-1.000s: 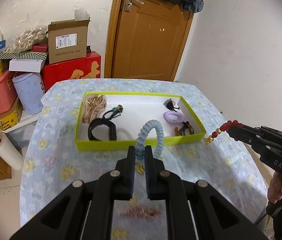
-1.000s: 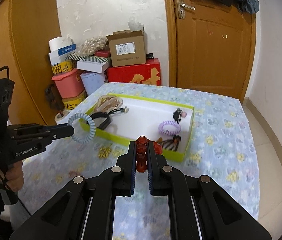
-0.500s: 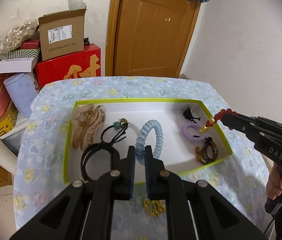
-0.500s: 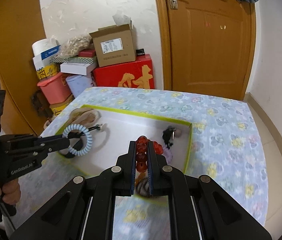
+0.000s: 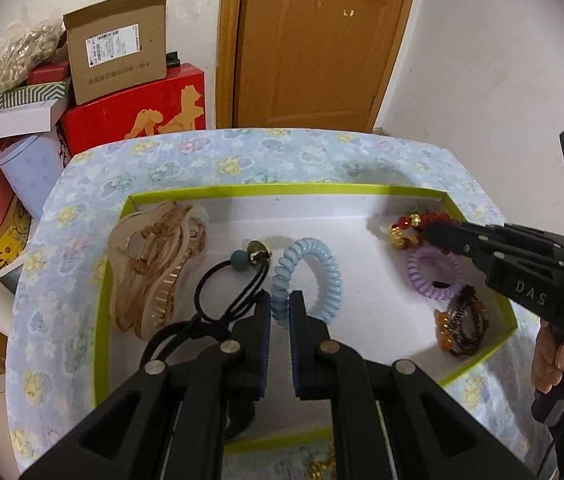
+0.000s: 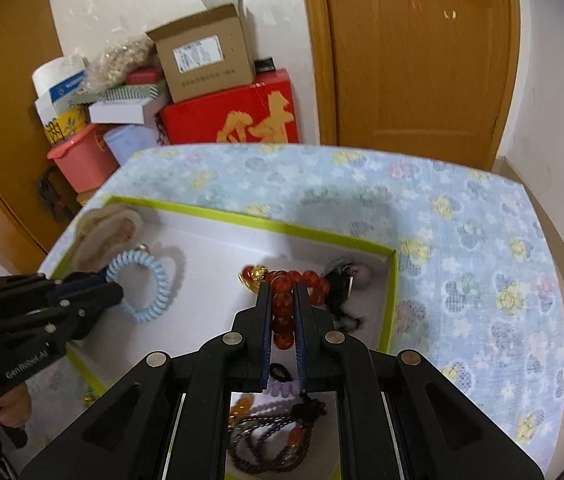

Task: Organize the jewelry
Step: 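Carry the blue coil with left while right carries the bracelet into the box, open both, then lift both open grippers out of the box back over the table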

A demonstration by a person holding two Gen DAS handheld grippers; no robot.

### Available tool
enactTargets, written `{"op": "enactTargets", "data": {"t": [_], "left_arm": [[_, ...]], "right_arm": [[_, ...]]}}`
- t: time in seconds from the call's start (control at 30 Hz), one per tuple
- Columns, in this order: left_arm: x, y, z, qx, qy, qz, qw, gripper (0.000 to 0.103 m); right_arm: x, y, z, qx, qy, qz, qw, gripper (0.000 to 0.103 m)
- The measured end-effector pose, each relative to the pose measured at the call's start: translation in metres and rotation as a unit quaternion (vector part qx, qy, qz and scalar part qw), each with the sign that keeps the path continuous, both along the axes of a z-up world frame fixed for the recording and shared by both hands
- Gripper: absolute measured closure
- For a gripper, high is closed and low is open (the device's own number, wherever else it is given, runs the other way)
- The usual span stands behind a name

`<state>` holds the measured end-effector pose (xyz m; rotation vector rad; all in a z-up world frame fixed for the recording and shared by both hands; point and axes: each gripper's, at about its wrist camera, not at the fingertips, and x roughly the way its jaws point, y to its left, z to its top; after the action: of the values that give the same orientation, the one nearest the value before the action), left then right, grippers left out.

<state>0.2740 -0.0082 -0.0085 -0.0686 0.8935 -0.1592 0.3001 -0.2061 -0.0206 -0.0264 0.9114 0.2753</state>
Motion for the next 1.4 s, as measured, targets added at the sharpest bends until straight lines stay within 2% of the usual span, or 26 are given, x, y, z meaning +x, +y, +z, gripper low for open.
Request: {"op": "enactTargets", "data": {"t": [0.2,0.27,0.43,0.83,1.07,1.4], "left_arm": [[0.010,0.002,-0.004,0.001,0.003,0.011,0.9999,0.093],[0.008,0.003,-0.004,0.002,0.000,0.014,0.9999,0.093],[0.005,0.005,-0.002,0.000,-0.004,0.020,0.9998,0.092],[-0.032,0.003,0.016,0.005,-0.025,0.013,0.9996,0.092],[-0.077,0.003,0.032,-0.002,-0.039,0.013,0.9991,0.092],[-0.136,0.001,0.044,-0.002,-0.052,0.008,0.9986,0.092]], "right_arm": [[0.009,0.001,-0.010,-0.005,0.017,-0.004,1.000,0.093],[0.010,0.000,-0.011,-0.003,0.021,-0.007,1.000,0.090],[0.001,-0.002,0.000,-0.005,0.003,-0.001,1.000,0.065],[-0.041,-0.013,0.024,0.007,-0.021,-0.016,1.000,0.065],[-0.094,-0.019,0.042,0.016,-0.038,-0.018,0.999,0.065],[-0.165,-0.010,0.056,0.002,-0.058,0.000,0.998,0.065]]}}
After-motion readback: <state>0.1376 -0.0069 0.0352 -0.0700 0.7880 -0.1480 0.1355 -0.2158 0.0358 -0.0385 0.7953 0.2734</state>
